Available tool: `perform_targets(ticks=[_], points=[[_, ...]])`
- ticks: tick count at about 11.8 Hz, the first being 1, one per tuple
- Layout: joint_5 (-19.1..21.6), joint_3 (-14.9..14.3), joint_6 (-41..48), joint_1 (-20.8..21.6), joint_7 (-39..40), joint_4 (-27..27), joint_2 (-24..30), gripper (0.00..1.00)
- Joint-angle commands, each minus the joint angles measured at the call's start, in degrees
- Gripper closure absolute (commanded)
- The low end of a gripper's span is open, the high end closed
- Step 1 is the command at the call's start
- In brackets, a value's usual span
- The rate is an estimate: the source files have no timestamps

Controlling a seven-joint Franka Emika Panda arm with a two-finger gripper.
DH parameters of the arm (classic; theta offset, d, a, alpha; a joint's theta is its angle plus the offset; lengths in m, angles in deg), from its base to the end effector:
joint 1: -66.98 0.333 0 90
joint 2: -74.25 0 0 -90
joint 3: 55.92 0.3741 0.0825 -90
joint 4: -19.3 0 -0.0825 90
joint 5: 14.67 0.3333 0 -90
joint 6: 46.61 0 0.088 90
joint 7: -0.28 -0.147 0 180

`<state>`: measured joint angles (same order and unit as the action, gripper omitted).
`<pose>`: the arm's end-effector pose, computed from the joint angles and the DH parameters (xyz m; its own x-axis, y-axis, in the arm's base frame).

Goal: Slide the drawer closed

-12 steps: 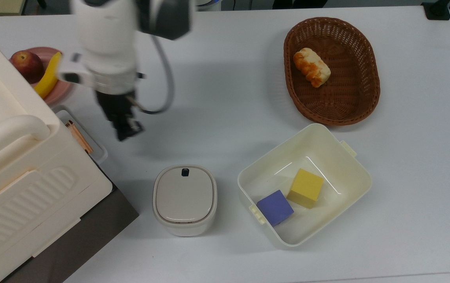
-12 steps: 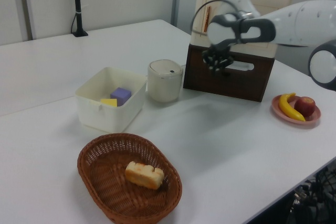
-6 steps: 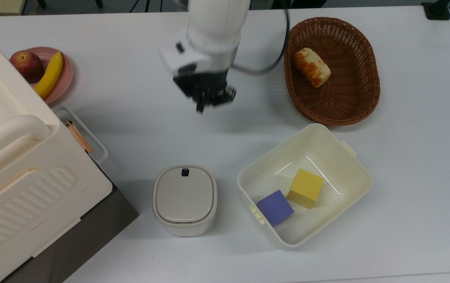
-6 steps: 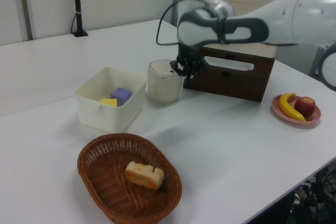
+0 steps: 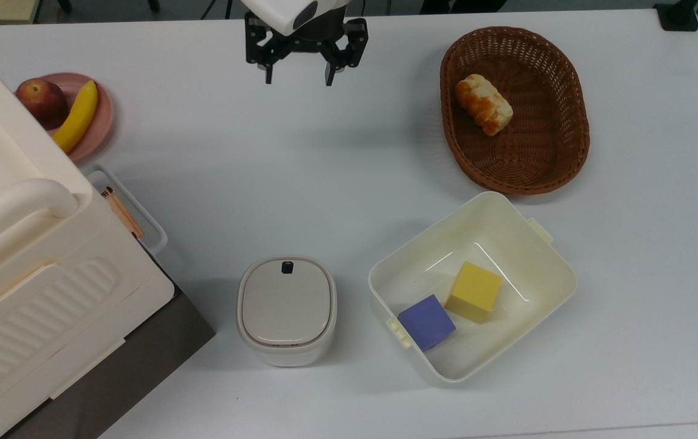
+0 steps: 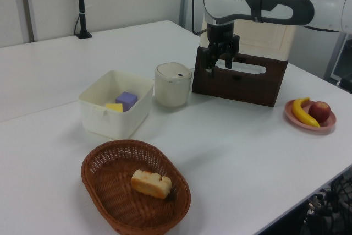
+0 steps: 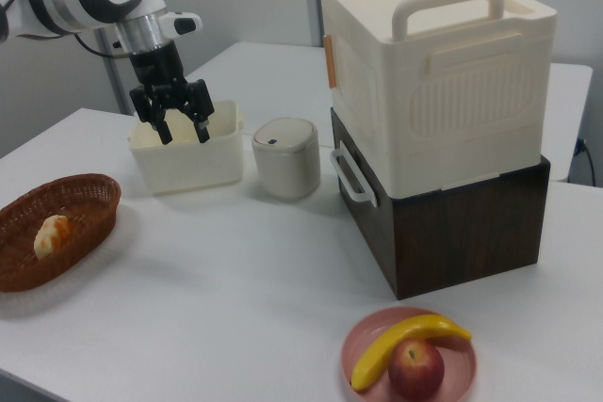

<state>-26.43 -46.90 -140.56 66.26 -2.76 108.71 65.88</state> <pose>0.5546 0.0454 0.5784 0.9927 0.1062 -0.0565 0.1148 -0.9764 0.1828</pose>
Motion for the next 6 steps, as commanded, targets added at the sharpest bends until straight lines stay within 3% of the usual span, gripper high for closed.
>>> perform_targets(ticks=[1, 3, 6], points=[[4.1, -3.4, -1.8, 0.5, 2.6, 2.0, 2.0, 0.0], [12.2, -7.5, -4.9, 0.6, 2.2, 2.6, 4.1, 0.0], [12.7, -9.2, -4.9, 0.9, -0.2, 3.1, 6.3, 0.0]])
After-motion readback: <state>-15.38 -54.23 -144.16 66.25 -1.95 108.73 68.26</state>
